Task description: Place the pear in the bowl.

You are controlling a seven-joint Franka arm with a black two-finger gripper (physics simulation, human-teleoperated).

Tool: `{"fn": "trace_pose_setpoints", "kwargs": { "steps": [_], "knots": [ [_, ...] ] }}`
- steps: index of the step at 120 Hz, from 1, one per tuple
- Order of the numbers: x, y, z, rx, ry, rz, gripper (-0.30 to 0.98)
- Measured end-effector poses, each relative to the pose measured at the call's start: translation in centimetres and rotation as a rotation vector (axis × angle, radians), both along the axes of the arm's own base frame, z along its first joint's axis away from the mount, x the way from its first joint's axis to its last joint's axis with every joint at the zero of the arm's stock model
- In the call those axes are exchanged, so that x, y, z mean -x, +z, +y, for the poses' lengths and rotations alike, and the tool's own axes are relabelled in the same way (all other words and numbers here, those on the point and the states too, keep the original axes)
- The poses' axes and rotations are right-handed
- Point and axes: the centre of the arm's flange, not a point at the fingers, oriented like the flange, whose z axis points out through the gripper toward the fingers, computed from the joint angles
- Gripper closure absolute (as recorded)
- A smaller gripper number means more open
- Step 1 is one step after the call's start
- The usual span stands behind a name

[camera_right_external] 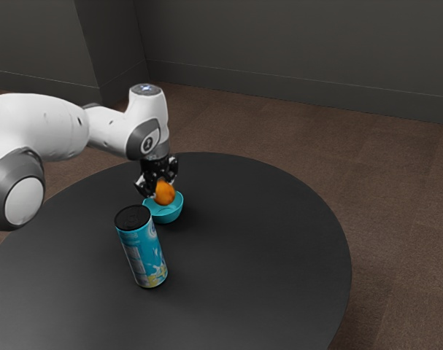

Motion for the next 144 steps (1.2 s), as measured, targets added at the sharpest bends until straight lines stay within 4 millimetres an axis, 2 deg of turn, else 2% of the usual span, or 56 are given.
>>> {"fn": "trace_pose_setpoints", "kwargs": {
  "steps": [16,33,46,76,84,92,102,111,123,129,135,144],
  "knots": [
    [-0.1,-0.2,-0.1,-0.003,-0.007,0.001,0.74],
    [-0.2,-0.2,-0.2,0.002,-0.013,-0.007,0.38],
    [-0.3,-0.1,-0.2,0.007,-0.020,-0.014,0.24],
    [-0.4,0.0,-0.4,0.010,-0.039,-0.020,0.08],
    [-0.4,0.7,-0.8,0.009,-0.048,-0.030,0.06],
    [-0.2,3.9,-1.5,0.017,-0.060,-0.067,0.04],
    [0.8,10.6,-2.2,0.040,-0.069,-0.120,0.03],
    [3.2,16.9,-3.5,0.079,-0.092,-0.142,0.02],
    [6.9,23.9,-5.0,0.115,-0.167,-0.144,0.01],
    [8.6,26.2,-5.2,0.124,-0.227,-0.131,0.01],
    [9.8,27.6,-5.3,0.126,-0.300,-0.109,0.01],
    [11.1,28.1,-5.5,0.131,-0.411,-0.064,0.01]
  ]
}}
